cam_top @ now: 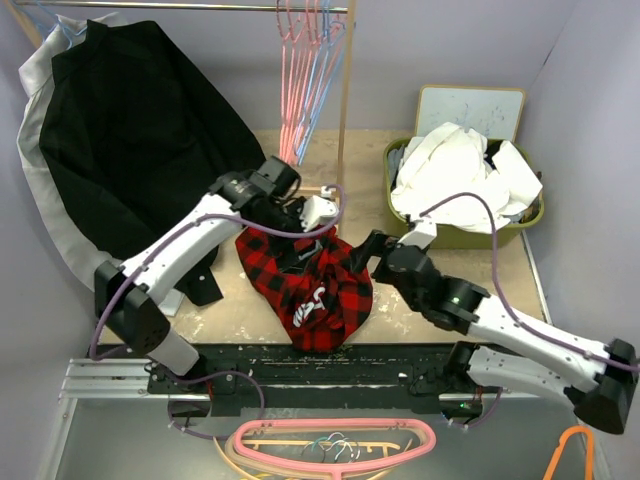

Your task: Place the shirt on the hanger

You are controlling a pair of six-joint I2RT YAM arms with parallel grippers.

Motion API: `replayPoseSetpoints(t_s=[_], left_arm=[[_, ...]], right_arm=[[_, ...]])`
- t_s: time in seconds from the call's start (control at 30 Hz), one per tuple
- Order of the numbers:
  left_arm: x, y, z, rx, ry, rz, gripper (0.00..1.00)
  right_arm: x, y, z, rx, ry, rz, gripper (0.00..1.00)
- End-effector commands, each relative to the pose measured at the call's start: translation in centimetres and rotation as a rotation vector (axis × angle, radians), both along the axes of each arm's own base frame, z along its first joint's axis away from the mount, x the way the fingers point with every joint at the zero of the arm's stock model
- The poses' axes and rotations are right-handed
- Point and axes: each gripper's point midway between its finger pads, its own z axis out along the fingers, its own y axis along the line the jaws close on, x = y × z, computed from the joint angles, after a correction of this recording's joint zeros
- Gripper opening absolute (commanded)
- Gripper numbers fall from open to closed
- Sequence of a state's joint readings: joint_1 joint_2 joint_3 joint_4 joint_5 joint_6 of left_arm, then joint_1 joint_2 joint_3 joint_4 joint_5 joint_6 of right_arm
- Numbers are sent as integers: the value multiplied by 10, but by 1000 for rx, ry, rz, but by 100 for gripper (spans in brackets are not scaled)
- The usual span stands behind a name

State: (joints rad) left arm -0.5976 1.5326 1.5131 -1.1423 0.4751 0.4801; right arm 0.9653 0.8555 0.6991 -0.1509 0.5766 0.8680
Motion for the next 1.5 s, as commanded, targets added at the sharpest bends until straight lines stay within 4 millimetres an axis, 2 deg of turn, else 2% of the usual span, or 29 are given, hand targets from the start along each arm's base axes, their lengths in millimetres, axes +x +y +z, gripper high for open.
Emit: replayPoseSetpoints(t_s=[0.0, 0.07, 0.1, 0.2, 0.27, 0.33, 0.37, 0.47, 0.5, 0.53, 0.6, 0.73, 0.83, 0.93, 1.07, 1.13, 1.2, 1.3, 1.33, 1.4, 1.43, 1.47], left_arm=[[48, -19, -21, 64, -110, 99, 99], [63, -21, -42, 115, -80, 146, 99], [67, -22, -58, 146, -33, 154, 99], [70, -25, -85, 164, 39, 155, 99], [69, -26, -100, 177, 69, 148, 99], [66, -26, -111, 187, 101, 144, 96], [64, -25, -115, 194, 115, 145, 83], [64, -20, -118, 205, 118, 161, 36], [65, -17, -115, 205, 113, 174, 22], [69, -11, -110, 201, 104, 198, 11], [79, 8, -97, 187, 80, 266, 0], [96, 72, -64, 147, 40, 446, 1], [93, 112, -54, 142, 9, 549, 4], [83, 131, -51, 154, -7, 599, 6], [73, 134, -51, 149, -4, 632, 9], [74, 132, -45, 134, -10, 647, 9], [78, 129, -32, 107, -26, 647, 9], [83, 123, 1, 53, -67, 643, 8], [84, 121, 15, 27, -88, 643, 8], [87, 119, 41, -10, -144, 639, 8], [89, 121, 57, -25, -192, 647, 8], [90, 124, 64, -23, -221, 658, 8]], right_arm=[[-9, -15, -74, -136, 248, -133, 100], [-13, -3, -98, -135, 313, -102, 100], [-15, 0, -107, -128, 329, -98, 100], [-10, 10, -118, -104, 307, -64, 100], [-6, 17, -119, -79, 287, -41, 92], [-6, 21, -124, -68, 289, -19, 72], [-7, 23, -126, -59, 291, -4, 57], [-12, 27, -131, -41, 293, 39, 6], [-14, 27, -132, -40, 294, 46, 0], [-16, 25, -132, -40, 295, 49, 0], [-19, 7, -133, -48, 291, -11, 0], [-29, -36, -123, -4, 267, -148, 0], [-38, -59, -112, 51, 245, -201, 0], [-45, -70, -105, 75, 225, -202, 0], [-44, -57, -107, 86, 212, -139, 0], [-35, -46, -92, 83, 167, -109, 0], [-19, -32, -61, 70, 79, -80, 0], [6, -14, 15, 31, -95, -37, 0], [15, -8, 55, 33, -175, -30, 0], [25, 2, 101, 7, -277, 3, 0], [31, 2, 121, -6, -330, -10, 0], [36, 0, 138, -29, -373, -33, 0]])
